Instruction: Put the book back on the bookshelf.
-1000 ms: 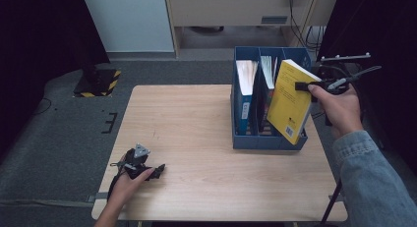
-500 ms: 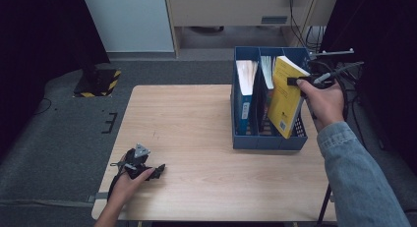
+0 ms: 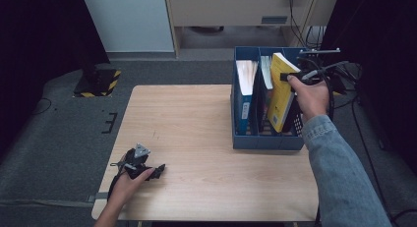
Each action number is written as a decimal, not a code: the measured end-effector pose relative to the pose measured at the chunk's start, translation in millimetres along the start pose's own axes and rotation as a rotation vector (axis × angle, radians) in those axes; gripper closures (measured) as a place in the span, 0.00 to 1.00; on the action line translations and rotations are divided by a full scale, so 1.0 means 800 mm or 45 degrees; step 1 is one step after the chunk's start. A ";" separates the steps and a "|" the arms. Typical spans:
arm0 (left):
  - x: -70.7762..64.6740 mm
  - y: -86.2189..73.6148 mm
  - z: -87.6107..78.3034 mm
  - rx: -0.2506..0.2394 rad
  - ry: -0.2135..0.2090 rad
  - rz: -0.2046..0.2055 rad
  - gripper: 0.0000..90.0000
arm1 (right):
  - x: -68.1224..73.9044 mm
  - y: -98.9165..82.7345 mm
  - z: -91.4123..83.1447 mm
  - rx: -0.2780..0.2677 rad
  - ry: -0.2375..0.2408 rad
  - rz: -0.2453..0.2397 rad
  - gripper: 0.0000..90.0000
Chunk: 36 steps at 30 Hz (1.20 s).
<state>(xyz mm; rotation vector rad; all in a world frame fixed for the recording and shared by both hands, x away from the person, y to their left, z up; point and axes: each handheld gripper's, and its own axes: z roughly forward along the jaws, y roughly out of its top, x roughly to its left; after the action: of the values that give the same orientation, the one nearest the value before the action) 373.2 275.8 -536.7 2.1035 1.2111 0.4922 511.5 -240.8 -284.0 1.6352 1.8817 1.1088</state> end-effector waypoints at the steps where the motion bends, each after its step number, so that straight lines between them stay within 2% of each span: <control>1: 0.000 0.000 0.000 0.001 0.000 0.000 0.00 | 0.003 0.001 0.002 0.003 -0.004 0.000 0.83; 3: 0.000 0.000 0.000 0.000 0.000 0.000 0.00 | 0.005 0.002 0.006 0.005 -0.009 -0.011 0.83; 17: 0.000 0.000 0.000 0.000 -0.001 0.002 0.00 | 0.007 0.002 0.033 0.021 -0.024 0.012 0.83; 27: 0.000 0.000 0.000 0.001 -0.003 0.004 0.00 | 0.003 -0.006 0.040 0.007 -0.025 0.019 0.83; 36: 0.000 0.001 0.000 0.001 -0.005 0.007 0.00 | -0.001 -0.019 0.049 0.026 -0.022 0.024 0.83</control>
<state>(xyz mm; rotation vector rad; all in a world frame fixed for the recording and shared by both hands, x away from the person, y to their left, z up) 373.8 275.7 -536.6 2.1077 1.2043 0.4902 531.0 -230.2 -319.7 1.6718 1.8764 1.0828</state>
